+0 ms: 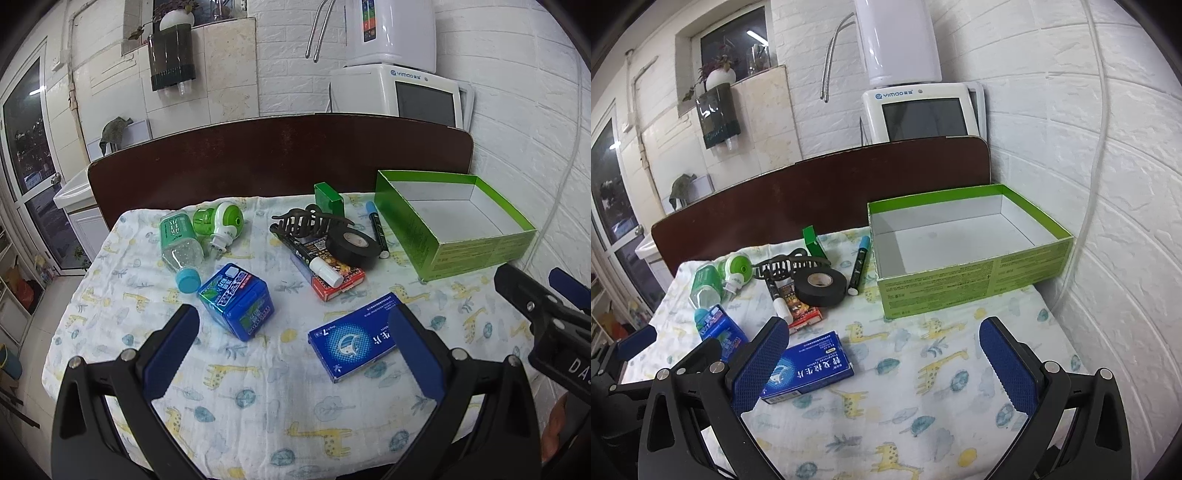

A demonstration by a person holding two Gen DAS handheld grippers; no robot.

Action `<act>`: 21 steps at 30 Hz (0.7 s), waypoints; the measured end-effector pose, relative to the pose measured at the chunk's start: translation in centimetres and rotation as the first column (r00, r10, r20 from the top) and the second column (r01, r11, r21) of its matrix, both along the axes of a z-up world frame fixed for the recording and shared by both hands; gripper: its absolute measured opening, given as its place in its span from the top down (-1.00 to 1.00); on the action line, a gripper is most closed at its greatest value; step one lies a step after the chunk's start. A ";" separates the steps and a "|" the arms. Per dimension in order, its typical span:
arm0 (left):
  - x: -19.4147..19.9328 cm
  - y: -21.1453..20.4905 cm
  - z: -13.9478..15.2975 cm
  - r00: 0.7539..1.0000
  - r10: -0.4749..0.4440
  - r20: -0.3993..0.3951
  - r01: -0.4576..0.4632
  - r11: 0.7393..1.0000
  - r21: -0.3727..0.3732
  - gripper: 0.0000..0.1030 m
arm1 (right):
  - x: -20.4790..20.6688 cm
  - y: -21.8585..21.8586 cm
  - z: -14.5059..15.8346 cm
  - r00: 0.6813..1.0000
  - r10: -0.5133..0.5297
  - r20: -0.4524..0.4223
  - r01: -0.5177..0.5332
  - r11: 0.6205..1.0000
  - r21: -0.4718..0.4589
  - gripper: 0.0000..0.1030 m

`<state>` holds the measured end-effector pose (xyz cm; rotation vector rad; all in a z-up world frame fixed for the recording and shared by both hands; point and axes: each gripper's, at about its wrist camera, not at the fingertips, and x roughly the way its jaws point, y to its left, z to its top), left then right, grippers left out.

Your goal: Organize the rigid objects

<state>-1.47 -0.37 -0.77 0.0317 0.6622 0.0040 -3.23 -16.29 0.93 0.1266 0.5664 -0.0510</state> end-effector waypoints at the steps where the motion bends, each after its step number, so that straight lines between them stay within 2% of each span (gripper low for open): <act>1: 0.0 0.0 -0.1 1.000 0.000 -0.004 0.000 1.000 -0.004 -0.98 | 0.0 0.0 -0.1 1.000 0.002 -0.004 -0.002 1.000 -0.001 -1.00; 21: -0.4 -0.4 -1.1 1.000 -0.017 -0.023 0.017 1.000 -0.006 -0.98 | -0.5 -0.4 -1.0 1.000 -0.010 -0.027 0.010 1.000 0.004 -1.00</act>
